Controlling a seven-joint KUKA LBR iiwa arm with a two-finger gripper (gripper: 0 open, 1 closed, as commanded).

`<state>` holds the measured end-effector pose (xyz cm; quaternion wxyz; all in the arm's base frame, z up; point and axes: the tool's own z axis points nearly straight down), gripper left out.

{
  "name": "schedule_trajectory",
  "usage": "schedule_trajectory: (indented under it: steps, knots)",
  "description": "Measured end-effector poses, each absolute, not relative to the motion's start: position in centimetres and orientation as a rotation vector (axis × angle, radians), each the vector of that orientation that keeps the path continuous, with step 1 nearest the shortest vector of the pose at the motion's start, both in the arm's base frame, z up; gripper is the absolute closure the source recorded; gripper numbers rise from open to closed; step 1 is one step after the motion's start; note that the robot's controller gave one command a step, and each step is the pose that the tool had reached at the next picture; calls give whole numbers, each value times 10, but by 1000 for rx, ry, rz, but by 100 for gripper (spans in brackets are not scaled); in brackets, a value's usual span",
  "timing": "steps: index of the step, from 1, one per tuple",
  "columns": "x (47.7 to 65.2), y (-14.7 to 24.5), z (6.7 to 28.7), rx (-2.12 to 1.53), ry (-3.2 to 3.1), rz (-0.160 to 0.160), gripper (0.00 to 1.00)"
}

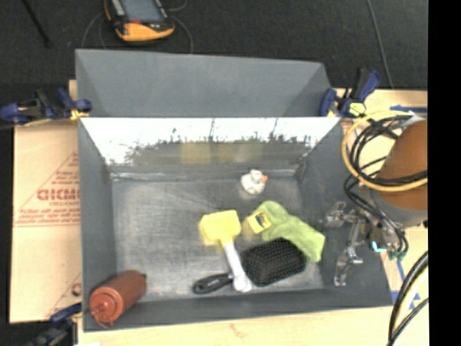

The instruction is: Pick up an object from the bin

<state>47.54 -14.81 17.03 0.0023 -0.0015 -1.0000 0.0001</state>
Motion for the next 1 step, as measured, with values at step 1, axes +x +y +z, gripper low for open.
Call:
schedule_trajectory:
  steps: [1]
  knots:
    - [478, -148, 174, 2, -3145, 3, 0]
